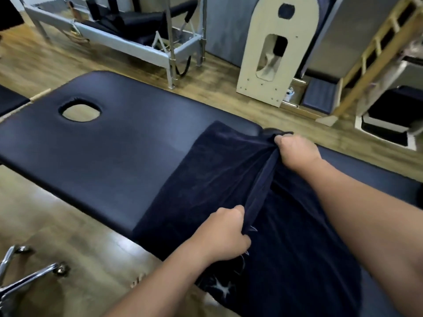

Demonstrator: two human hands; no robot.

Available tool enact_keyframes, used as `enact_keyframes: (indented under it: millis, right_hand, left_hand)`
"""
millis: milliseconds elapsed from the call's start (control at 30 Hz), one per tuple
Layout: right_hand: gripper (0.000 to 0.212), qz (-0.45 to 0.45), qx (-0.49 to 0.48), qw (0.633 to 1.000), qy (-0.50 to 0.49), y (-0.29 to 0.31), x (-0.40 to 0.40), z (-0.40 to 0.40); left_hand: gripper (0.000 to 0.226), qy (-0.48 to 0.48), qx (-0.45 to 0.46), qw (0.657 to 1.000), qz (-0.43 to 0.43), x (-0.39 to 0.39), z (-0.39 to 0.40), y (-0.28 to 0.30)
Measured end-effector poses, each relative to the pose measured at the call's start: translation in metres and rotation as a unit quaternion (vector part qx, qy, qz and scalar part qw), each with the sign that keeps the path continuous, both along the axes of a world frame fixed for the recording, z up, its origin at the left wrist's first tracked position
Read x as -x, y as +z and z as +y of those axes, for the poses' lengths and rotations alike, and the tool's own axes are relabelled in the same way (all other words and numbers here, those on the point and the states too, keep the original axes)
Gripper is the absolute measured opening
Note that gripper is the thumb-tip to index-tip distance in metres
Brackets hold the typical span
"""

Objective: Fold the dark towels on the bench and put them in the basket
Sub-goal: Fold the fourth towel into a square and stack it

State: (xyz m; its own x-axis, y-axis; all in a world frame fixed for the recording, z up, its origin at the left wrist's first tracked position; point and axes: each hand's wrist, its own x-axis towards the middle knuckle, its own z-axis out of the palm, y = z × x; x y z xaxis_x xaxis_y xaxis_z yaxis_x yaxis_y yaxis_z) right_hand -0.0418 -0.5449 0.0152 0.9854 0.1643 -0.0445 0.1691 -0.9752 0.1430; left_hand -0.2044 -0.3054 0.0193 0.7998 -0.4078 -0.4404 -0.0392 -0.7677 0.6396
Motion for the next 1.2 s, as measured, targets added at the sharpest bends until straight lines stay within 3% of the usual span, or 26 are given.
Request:
enact_keyframes:
  millis: [367,533,600,700,767,833,1000,1100,1133,1200]
  right_hand:
    - [0.014,-0.048,-0.072,0.989,-0.120,-0.027,0.134,-0.169]
    - [0.012,0.060,-0.011,0.970,-0.237,-0.039,0.185,-0.197]
    - [0.021,0.075,-0.018,0.954,-0.289,-0.040,0.194,-0.188]
    - [0.034,0.038,-0.138,0.962,-0.233,-0.049,0.204,-0.142]
    - [0.050,0.091,-0.205,0.959,-0.172,-0.064,0.219,-0.099]
    - [0.064,0.177,-0.194,0.952,-0.155,-0.086,0.233,-0.070]
    - [0.074,0.173,-0.174,0.930,-0.274,-0.104,0.235,-0.068]
    - [0.079,0.179,-0.169,0.918,-0.312,-0.097,0.220,-0.059]
    - [0.081,0.174,-0.172,0.917,-0.316,-0.095,0.215,-0.053]
    - [0.085,0.168,-0.191,0.912,-0.323,-0.093,0.207,-0.042]
  left_hand:
    - [0.019,-0.090,0.023,0.996,0.004,0.112,-0.161,-0.011]
    - [0.037,-0.178,0.056,0.979,0.088,0.139,-0.182,-0.027]
    - [0.032,-0.182,0.080,0.980,-0.020,0.135,-0.164,-0.044]
    - [0.049,-0.120,-0.055,0.948,-0.290,0.114,-0.106,-0.081]
    - [0.071,-0.060,-0.209,0.943,-0.253,0.100,-0.051,-0.099]
    - [0.086,-0.047,-0.281,0.936,-0.206,0.093,0.004,-0.116]
    - [0.100,-0.014,-0.346,0.918,-0.192,0.073,0.021,-0.107]
    - [0.058,-0.053,-0.370,0.894,-0.246,0.048,-0.005,-0.088]
    - [0.058,-0.077,-0.356,0.900,-0.240,0.039,-0.009,-0.082]
    - [0.082,-0.135,-0.323,0.910,-0.222,0.021,-0.013,-0.080]
